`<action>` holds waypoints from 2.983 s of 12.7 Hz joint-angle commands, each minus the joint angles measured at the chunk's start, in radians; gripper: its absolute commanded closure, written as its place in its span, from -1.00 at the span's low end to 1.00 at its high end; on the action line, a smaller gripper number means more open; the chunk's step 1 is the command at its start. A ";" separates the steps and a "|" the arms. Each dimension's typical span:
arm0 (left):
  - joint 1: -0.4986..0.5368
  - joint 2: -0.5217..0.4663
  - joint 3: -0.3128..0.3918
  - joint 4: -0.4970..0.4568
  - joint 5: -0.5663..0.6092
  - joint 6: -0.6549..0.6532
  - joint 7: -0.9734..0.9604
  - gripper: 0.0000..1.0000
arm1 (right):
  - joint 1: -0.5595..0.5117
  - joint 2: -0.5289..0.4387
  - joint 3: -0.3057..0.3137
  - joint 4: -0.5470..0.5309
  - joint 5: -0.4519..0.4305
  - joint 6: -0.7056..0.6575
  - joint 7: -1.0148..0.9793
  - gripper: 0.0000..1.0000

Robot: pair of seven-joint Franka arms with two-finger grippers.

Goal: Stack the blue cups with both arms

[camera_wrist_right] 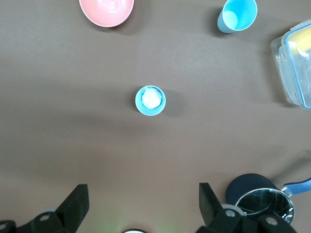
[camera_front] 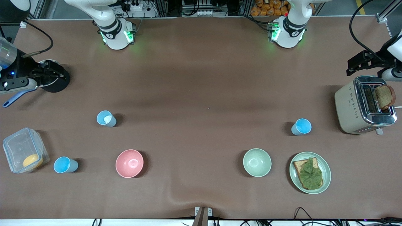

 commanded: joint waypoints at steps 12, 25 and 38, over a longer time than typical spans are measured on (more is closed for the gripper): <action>0.016 0.086 0.003 0.012 0.005 -0.063 0.013 -1.00 | 0.012 0.004 -0.010 0.010 0.002 -0.013 0.016 -1.00; 0.023 0.359 0.010 0.029 0.014 0.066 0.002 -1.00 | 0.020 0.016 -0.009 0.010 0.002 -0.018 0.007 -1.00; 0.024 0.510 0.007 0.017 0.021 0.330 -0.010 -1.00 | -0.009 0.433 -0.010 -0.098 0.002 0.302 0.015 -1.00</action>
